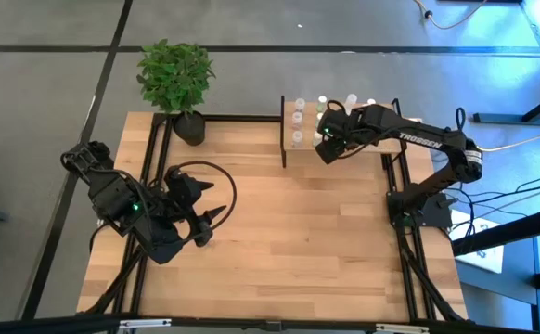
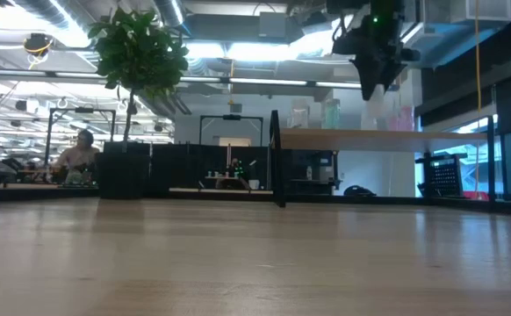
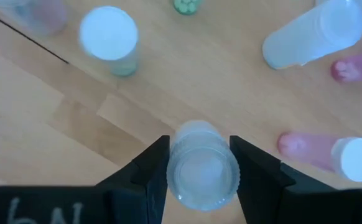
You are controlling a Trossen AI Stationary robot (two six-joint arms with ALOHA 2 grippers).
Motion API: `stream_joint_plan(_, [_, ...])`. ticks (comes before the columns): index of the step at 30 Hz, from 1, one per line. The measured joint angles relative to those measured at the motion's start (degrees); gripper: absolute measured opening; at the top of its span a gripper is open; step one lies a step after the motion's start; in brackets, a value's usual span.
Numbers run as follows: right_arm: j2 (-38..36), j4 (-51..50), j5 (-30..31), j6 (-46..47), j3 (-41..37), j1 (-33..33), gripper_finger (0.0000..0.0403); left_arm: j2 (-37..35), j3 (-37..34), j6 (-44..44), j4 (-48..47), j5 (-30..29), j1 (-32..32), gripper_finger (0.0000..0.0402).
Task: Pick and place medicine bottles onto shelf by color
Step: Put the white pill bottle aligned with the other white pill bottles on the shelf
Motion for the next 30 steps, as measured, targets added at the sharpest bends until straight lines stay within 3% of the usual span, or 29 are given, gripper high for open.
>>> stream_joint_plan(12, [0.0,3.0,3.09,-0.01,-4.45,-1.39,0.0154,0.0,0.0,-0.02,-0.02,-0.02,0.0,0.0295])
stream_joint_plan(30, [-0.04,5.65,2.43,-0.22,-5.57,-2.4,0.0154,0.0,0.0,-0.04,0.0,-0.02,-0.01,0.0295])
